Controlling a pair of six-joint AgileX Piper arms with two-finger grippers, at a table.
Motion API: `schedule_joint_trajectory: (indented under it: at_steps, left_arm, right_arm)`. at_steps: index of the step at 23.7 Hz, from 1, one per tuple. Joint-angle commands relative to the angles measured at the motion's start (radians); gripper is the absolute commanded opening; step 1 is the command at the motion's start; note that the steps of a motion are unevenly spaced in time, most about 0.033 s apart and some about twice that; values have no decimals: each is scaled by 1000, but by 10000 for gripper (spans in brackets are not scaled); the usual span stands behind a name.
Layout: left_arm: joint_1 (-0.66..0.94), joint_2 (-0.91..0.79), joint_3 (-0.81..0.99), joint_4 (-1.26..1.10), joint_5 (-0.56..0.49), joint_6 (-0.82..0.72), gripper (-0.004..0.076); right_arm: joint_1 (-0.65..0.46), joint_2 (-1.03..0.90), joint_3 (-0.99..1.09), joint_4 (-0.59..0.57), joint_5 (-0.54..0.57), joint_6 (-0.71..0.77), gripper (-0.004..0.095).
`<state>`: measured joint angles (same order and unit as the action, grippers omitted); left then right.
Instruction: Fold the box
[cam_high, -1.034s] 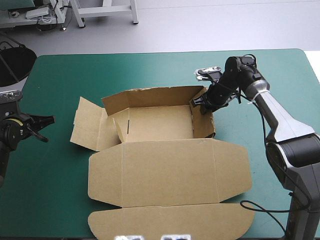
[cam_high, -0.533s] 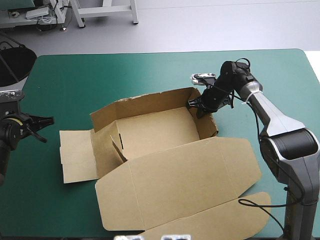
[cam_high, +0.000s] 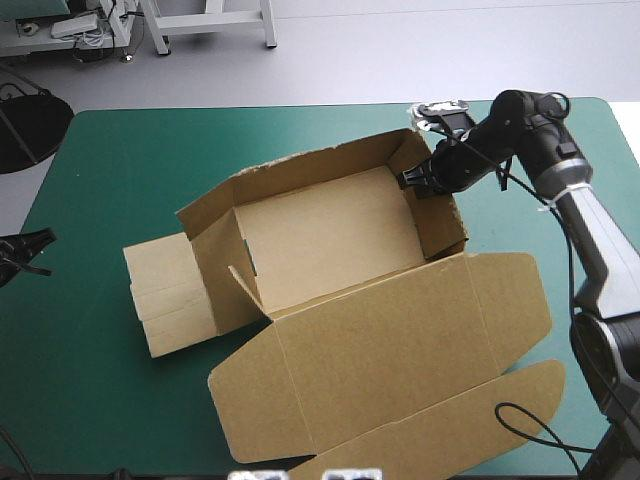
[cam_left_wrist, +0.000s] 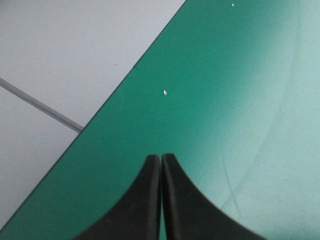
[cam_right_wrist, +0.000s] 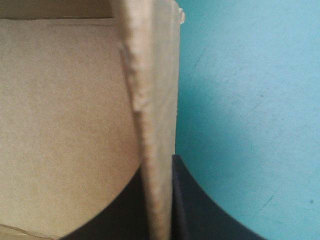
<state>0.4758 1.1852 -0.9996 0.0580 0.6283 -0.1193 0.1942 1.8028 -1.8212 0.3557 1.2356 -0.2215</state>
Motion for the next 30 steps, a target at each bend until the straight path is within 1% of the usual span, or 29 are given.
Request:
schedule_joint_trajectory:
  at_steps: [1, 2, 3, 4, 5, 6, 8, 9, 10, 11, 12, 13, 17, 22, 30]
  left_arm:
    - [27, -2, -26, -167, -74, 83, -8]
    - [26, 3, -26, -224, -74, 119, -8]
    - [26, 17, -26, -342, -76, 189, -8]
    - [26, 20, -26, -414, -76, 225, -8]
    - [26, 29, -26, -549, -78, 285, -8]
    - [26, 36, -26, -629, -82, 337, -8]
    - [26, 54, -26, -963, -56, 543, -8]
    - [26, 64, -26, -1088, -21, 625, -8]
    - [26, 84, -26, -1281, 55, 746, -8]
    - [24, 100, -26, -1386, 111, 806, -8]
    - [24, 129, -26, -1553, 225, 894, -8]
    - [24, 144, -26, -1624, 291, 923, -9]
    - [10, 172, -26, -1759, 514, 935, -9]
    - [-55, 172, -26, -1830, 668, 945, -9]
    - [-172, 133, -26, -1832, 668, 945, -9]
  right_arm:
    - [-67, -142, -27, 114, 12, -11, -18]
    - [-87, -160, -27, 144, 12, -13, -18]
    - [-125, -193, -27, 204, 12, -31, -18]
    - [-147, -210, -27, 238, 12, -39, -18]
    - [-189, -244, -27, 292, 12, -49, -18]
    - [-211, -260, -27, 316, 12, -52, -18]
    - [-286, -311, -27, 409, 12, -84, -18]
    - [-302, -322, -27, 434, 12, -89, -18]
    - [-321, -338, -27, 473, 12, -98, -18]
    - [-325, -346, -27, 487, 12, -104, -18]
    - [-325, -352, -27, 494, 12, -104, -18]
    - [-325, -353, -27, 492, 12, -104, -18]
    - [-325, -353, -27, 534, 9, -106, -18]
    - [-325, -353, -27, 561, -12, -111, -18]
    - [-325, -347, -25, 560, -19, -111, -17]
